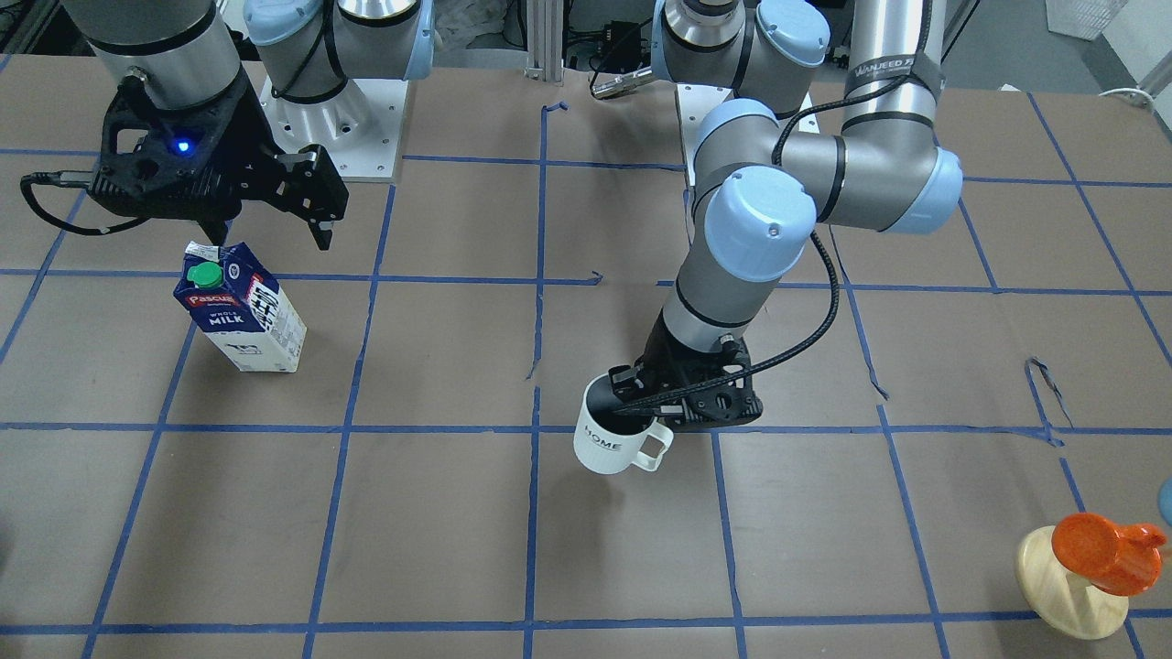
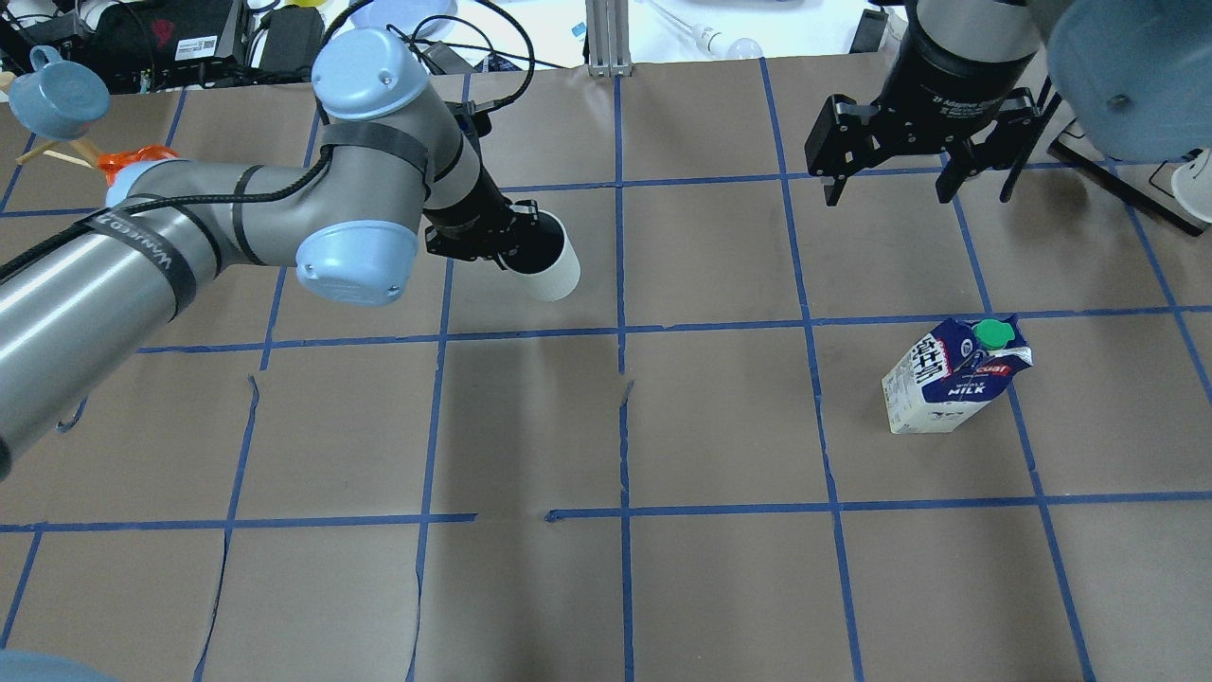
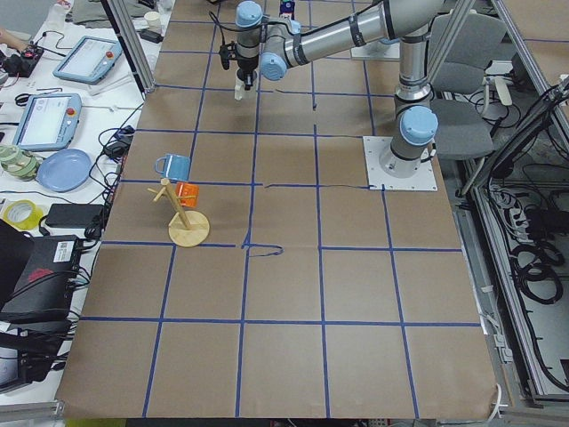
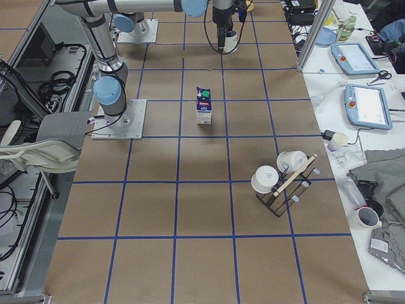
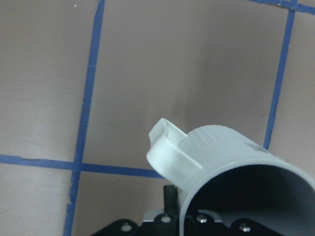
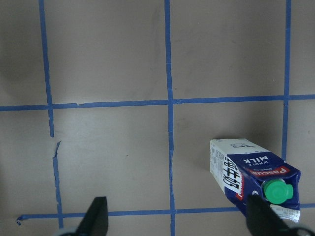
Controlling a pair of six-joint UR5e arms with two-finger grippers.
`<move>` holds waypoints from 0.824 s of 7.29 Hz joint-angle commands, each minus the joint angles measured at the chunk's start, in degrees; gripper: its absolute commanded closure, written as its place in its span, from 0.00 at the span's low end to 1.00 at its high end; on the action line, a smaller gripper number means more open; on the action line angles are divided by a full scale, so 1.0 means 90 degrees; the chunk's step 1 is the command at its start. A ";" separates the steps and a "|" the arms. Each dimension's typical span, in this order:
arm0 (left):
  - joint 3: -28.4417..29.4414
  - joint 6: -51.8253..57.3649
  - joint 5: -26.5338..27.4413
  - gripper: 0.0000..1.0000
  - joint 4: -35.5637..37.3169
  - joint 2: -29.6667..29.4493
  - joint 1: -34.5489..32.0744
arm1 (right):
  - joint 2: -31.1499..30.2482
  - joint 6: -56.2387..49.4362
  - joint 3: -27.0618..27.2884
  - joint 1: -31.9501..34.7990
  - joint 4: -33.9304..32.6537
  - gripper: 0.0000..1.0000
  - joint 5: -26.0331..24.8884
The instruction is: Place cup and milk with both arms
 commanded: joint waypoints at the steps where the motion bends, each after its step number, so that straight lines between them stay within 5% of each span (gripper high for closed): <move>1: 0.0363 -0.0662 0.0070 1.00 0.0232 -0.0541 -0.0599 | -0.0006 0.0000 0.0017 0.0000 -0.0007 0.00 -0.0006; 6: 0.0306 -0.0645 0.0236 1.00 0.0184 -0.0786 -0.0875 | 0.0043 -0.0739 0.0085 -0.0224 0.0003 0.00 -0.0044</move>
